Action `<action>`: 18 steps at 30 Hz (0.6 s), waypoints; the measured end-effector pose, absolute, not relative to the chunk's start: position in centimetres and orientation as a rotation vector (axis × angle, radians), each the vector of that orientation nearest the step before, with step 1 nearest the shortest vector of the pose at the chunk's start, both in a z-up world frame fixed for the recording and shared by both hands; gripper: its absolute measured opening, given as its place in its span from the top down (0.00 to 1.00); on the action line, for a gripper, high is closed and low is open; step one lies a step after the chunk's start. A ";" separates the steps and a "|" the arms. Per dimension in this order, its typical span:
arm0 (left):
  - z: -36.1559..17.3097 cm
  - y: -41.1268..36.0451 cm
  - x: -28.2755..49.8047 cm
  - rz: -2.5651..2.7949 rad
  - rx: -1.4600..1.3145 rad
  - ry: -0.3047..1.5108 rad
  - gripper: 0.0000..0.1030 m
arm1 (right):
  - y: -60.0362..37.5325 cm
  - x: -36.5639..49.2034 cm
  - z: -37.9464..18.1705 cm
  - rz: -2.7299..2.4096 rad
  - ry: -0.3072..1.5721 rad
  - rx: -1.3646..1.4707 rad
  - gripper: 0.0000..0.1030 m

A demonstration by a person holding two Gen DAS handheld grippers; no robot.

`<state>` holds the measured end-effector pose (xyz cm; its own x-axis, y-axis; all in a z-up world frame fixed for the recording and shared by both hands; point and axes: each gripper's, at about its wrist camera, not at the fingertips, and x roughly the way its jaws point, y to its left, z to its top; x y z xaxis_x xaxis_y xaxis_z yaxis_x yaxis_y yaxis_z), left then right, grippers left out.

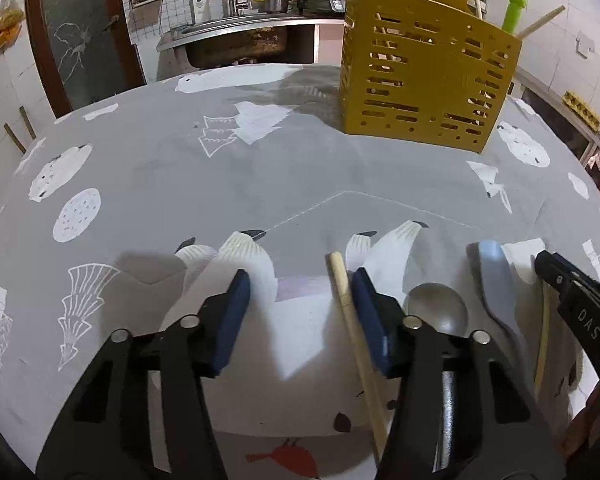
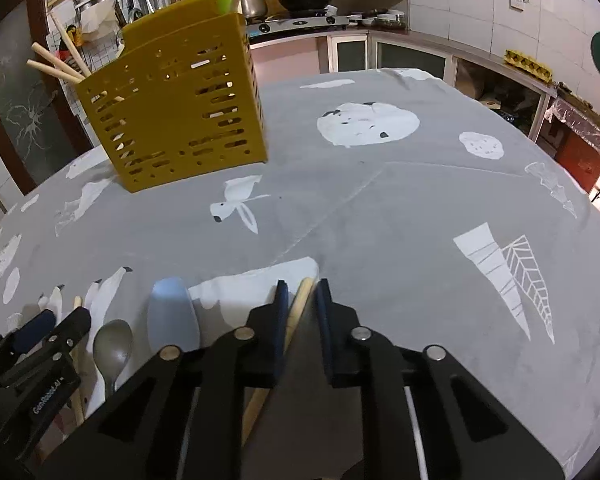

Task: Organize utensils
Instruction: 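Grasp a wooden chopstick with the left tool while the right tool grasps another chopstick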

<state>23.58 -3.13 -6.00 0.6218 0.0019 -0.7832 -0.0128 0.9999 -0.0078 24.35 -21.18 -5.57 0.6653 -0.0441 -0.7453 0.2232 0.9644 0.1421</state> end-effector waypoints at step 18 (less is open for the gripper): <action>-5.6 -4.5 24.5 -0.029 0.015 0.915 0.94 | -20.8 24.9 -5.5 -0.142 0.838 0.218 0.90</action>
